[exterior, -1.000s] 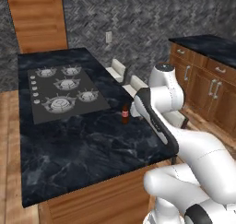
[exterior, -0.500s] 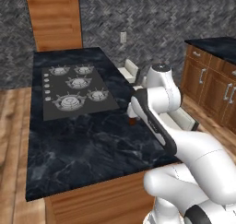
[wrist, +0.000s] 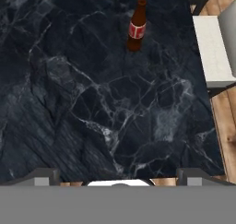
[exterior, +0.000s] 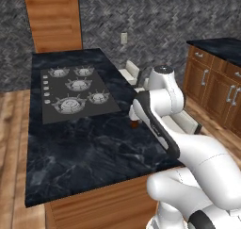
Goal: Place the large bottle from the dining counter next to the other large bottle outside the sink, and place the small bottle from the dining counter next to the other small bottle inside the sink.
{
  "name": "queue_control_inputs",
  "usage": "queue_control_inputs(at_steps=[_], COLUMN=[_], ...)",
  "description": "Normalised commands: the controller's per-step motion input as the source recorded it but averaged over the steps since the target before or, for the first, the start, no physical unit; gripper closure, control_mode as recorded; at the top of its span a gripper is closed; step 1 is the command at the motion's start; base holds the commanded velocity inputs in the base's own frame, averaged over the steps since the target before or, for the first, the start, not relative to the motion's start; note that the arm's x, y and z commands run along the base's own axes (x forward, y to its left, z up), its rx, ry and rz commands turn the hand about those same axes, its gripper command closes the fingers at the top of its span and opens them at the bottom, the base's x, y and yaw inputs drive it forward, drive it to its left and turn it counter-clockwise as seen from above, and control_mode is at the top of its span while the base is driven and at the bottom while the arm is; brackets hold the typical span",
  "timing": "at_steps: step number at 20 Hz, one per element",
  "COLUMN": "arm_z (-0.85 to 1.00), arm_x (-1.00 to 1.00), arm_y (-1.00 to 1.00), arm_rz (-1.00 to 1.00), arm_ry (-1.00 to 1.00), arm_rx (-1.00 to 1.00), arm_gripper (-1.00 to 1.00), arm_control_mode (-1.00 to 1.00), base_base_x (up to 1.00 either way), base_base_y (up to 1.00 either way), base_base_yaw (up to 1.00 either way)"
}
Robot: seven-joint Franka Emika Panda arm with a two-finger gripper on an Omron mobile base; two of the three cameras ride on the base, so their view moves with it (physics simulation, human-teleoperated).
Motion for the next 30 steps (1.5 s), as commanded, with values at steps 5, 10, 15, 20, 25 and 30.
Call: queue_control_inputs(at_steps=[5,10,15,20,25,30], arm_z=[0.0,0.0,0.05,0.17,0.08,0.38], arm_x=[0.0,0.0,0.0,0.04,0.55,0.52], arm_y=[0.0,0.0,0.02,-0.01,-0.16,0.0], arm_rz=[0.0,0.0,0.0,0.09,0.03,0.0], arm_ry=[0.0,0.0,-0.17,-0.21,0.01,0.22], arm_rx=[0.0,0.0,0.0,0.0,0.0,0.0], arm_gripper=[-1.0,-1.0,-1.0,-1.0,-1.0,-1.0], arm_control_mode=[1.0,-1.0,-1.0,-1.0,-1.0,-1.0], base_base_x=[0.0,0.0,0.0,0.0,0.0,0.0], base_base_y=[0.0,0.0,0.0,0.0,0.0,0.0], base_base_yaw=[0.0,0.0,0.0,0.0,0.0,0.0])
